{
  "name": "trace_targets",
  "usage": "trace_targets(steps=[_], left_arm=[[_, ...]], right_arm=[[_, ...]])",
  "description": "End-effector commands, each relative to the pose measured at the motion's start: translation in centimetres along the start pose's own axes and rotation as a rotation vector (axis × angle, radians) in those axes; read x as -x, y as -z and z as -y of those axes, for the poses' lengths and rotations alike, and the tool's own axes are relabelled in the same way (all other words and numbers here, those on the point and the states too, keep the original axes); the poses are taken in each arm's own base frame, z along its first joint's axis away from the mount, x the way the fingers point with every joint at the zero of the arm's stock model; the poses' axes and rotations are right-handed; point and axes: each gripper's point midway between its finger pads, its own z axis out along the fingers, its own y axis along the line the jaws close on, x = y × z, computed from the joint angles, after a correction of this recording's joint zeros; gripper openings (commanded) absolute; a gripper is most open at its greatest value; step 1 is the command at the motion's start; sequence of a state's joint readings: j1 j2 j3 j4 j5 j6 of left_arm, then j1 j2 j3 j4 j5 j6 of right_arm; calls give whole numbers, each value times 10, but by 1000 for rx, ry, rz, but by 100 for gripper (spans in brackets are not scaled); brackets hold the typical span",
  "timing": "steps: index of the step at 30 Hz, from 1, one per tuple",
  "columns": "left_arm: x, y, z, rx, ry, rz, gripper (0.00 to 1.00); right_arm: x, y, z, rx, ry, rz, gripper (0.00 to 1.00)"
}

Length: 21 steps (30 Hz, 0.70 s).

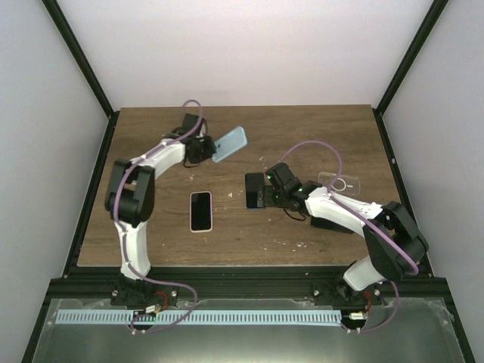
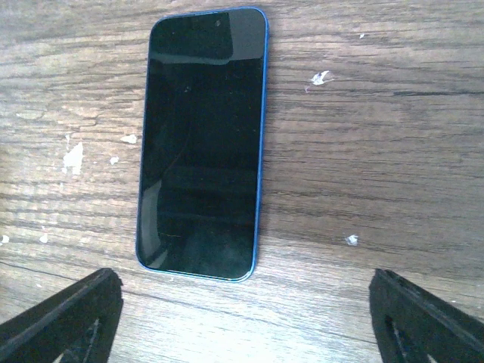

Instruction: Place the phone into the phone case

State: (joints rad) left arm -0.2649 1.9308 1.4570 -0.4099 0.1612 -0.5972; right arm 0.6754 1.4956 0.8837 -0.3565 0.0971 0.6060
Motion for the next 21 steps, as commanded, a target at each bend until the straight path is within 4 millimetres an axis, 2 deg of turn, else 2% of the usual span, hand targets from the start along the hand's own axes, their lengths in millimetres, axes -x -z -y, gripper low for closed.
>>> trace_targets(steps=[1,3,8,13,17,21], left_arm=[[16,51,-1,-44,-20,87,0],[15,73,-7,-40,-22,102,0],[-3,117,-32,-10,33,96,0],[-18,155,-63,28,78,136,0],[-32,175,-75,49,49,156,0],[-47,186,-82,62,34,150,0]], right_arm=[[19,2,-4,0,-31,46,96],[22,-2,-3,-24,-33,44,98],[24,-22,-5,-78,-27,-9,100],[28,-36,-10,-96,-15,-20,97],[34,-43,-18,-105,8,-14,93],[34,-53,-26,-119,34,-32,93]])
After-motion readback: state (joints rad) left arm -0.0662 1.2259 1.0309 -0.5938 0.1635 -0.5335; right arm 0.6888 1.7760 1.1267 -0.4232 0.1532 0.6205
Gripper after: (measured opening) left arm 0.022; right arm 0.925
